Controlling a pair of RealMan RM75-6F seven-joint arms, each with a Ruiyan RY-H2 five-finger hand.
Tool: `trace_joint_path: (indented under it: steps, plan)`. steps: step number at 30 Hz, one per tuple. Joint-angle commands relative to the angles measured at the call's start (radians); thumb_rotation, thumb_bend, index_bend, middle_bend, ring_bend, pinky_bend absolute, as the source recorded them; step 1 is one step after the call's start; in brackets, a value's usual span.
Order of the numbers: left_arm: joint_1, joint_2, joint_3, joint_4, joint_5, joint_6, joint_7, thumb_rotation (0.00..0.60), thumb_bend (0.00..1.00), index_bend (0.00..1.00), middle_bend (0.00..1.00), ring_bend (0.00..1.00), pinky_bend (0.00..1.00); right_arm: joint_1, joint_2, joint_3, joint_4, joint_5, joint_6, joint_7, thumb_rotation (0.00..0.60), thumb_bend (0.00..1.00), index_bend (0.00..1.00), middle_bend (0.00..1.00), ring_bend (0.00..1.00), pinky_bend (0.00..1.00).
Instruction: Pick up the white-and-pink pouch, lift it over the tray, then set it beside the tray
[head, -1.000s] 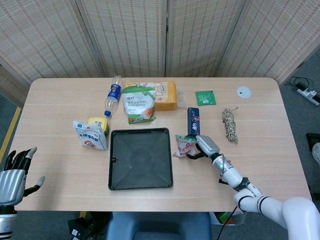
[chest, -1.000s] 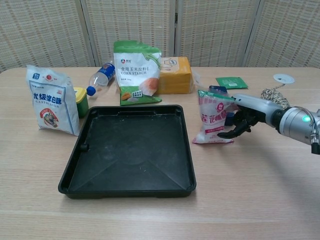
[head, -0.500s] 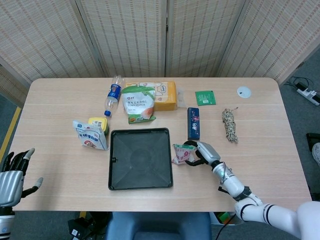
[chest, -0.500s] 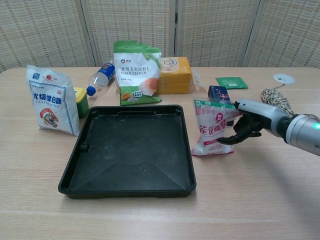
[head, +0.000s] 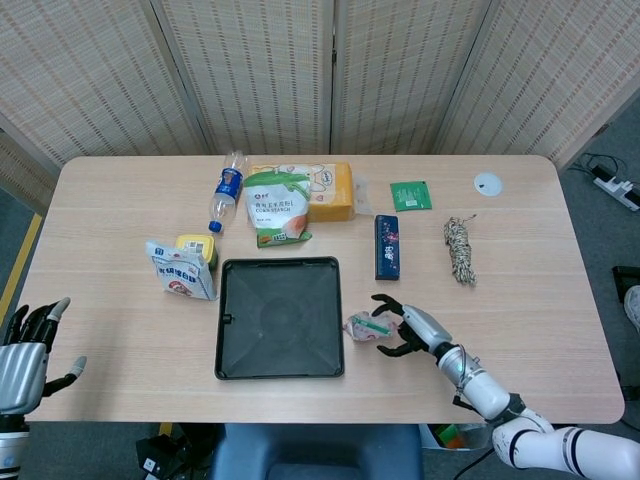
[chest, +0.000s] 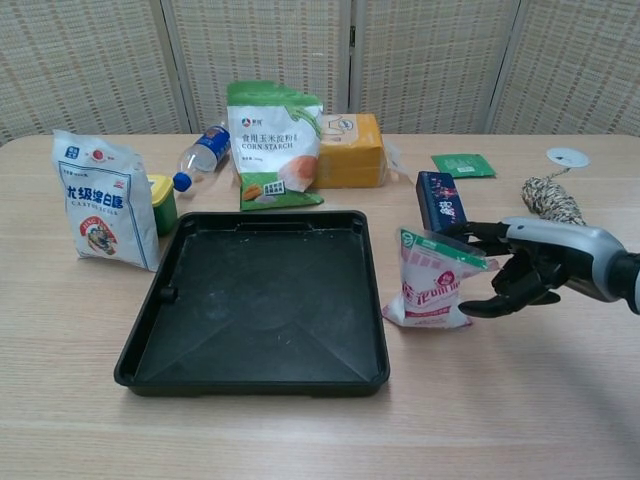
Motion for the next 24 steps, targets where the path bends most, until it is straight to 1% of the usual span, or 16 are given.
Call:
trace_joint_path:
  steps: [1,5,7,10,14,17,19,22,24]
  plan:
    - [0.001,-0.001,0.0,0.001,0.001,0.002,-0.001,0.6,0.33,0.07,0.15,0.14,0.04,-0.007,0.019,-0.016,-0.028,-0.013,-0.01,0.003,0.6,0.3,0.07,0.27,0.9,0.93]
    - [0.001,-0.002,0.001,0.004,0.0,-0.002,-0.004,0.6,0.33,0.07,0.15,0.14,0.04,-0.007,0.016,-0.017,-0.02,-0.013,-0.008,-0.009,0.6,0.3,0.07,0.27,0.9,0.93]
    - [0.001,-0.003,0.002,0.006,0.001,-0.001,-0.005,0.6,0.33,0.07,0.15,0.14,0.04,-0.004,0.009,-0.019,-0.002,-0.024,0.003,-0.036,0.6,0.3,0.07,0.27,0.9,0.93]
    - [0.004,-0.002,0.002,0.006,-0.001,0.0,-0.007,0.6,0.33,0.07,0.15,0.14,0.04,0.001,0.007,-0.028,0.011,-0.052,0.018,-0.082,0.6,0.31,0.07,0.24,0.88,0.92]
    - [0.005,-0.002,0.002,0.007,-0.004,-0.001,-0.006,0.6,0.33,0.07,0.15,0.14,0.04,0.006,0.018,-0.043,0.012,-0.099,0.034,-0.108,0.6,0.3,0.05,0.19,0.86,0.9]
    - [0.005,-0.003,0.003,0.006,-0.005,-0.003,-0.005,0.6,0.33,0.07,0.15,0.14,0.04,0.0,0.022,-0.049,0.018,-0.117,0.055,-0.114,0.6,0.3,0.05,0.19,0.86,0.89]
    - [0.004,-0.003,0.002,0.005,-0.004,-0.004,-0.003,0.6,0.33,0.07,0.15,0.14,0.04,-0.001,0.021,-0.047,0.026,-0.11,0.06,-0.121,0.6,0.3,0.05,0.18,0.86,0.89]
    - [0.002,-0.003,0.002,0.004,0.0,-0.004,-0.002,0.6,0.33,0.07,0.15,0.14,0.04,0.008,0.022,-0.046,0.05,-0.108,0.05,-0.13,0.6,0.3,0.05,0.18,0.86,0.89]
    - [0.003,-0.001,0.002,0.002,0.0,-0.004,-0.001,0.6,0.33,0.07,0.15,0.14,0.04,0.019,0.023,-0.057,0.079,-0.13,0.042,-0.154,0.6,0.3,0.05,0.18,0.86,0.88]
